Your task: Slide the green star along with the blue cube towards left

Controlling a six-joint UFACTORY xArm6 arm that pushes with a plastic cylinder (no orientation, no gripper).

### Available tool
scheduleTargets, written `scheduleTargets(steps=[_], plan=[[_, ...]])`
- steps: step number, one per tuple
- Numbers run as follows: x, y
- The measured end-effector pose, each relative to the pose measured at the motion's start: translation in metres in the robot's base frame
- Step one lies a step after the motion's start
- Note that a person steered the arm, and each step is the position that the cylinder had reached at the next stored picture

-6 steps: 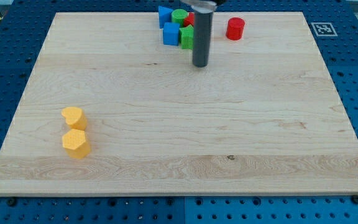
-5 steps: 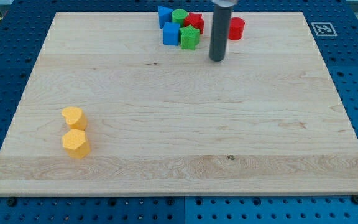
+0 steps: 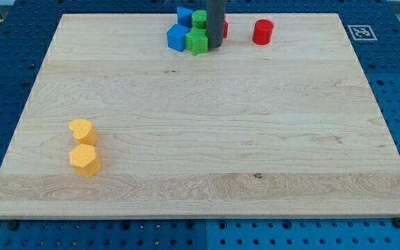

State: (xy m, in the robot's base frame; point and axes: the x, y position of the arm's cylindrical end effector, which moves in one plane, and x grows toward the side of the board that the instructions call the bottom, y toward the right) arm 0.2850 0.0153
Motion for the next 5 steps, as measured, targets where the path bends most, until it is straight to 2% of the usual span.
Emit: scheduleTargets(steps=[3, 4, 5], plan=[[0.008, -0.040], [0.007, -0.030], [-0.023, -0.030]])
